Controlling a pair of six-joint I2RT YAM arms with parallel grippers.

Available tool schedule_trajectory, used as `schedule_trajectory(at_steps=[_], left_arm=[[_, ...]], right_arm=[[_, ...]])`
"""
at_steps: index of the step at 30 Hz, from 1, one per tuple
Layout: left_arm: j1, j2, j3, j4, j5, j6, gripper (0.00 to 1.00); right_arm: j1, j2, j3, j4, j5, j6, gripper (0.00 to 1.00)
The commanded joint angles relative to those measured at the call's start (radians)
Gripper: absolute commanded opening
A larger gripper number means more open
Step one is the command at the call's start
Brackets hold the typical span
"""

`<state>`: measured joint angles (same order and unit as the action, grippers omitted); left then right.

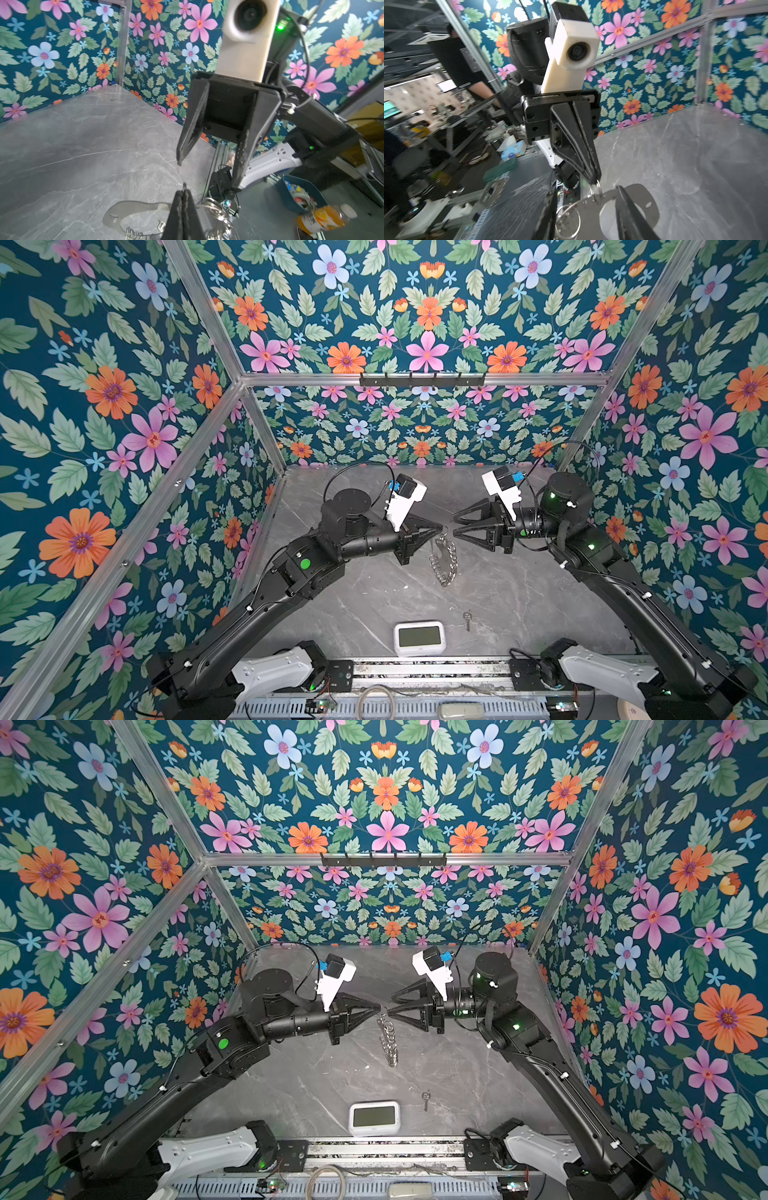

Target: Remove the keys from the keyring

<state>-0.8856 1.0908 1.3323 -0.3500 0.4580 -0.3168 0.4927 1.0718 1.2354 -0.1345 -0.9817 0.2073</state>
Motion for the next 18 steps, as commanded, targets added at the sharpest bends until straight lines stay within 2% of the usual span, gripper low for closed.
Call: schedule_trajectory(at_steps=[1,8,13,18], left_arm=[[0.000,0.009,0.020,0.058,-0.086,-0.068,0.00],[0.000,0.052,0.088,-0.019,-0.180,-0.140,0.00],[0.000,0.083,0.136,-0.087,-0.233,-0.167,0.00],[0.000,0.102,0.161,-0.111,-0.245,-0.179,0.00]], right_arm=[[0.004,-0.020,-0.009,0.039,0.206,0.049,0.46],[0.022,-0.065,-0.057,0.030,0.355,0.034,0.46],[0.022,-0.066,-0.066,0.023,0.380,0.033,0.46],[0.032,-0.066,-0.075,0.034,0.345,0.017,0.46]])
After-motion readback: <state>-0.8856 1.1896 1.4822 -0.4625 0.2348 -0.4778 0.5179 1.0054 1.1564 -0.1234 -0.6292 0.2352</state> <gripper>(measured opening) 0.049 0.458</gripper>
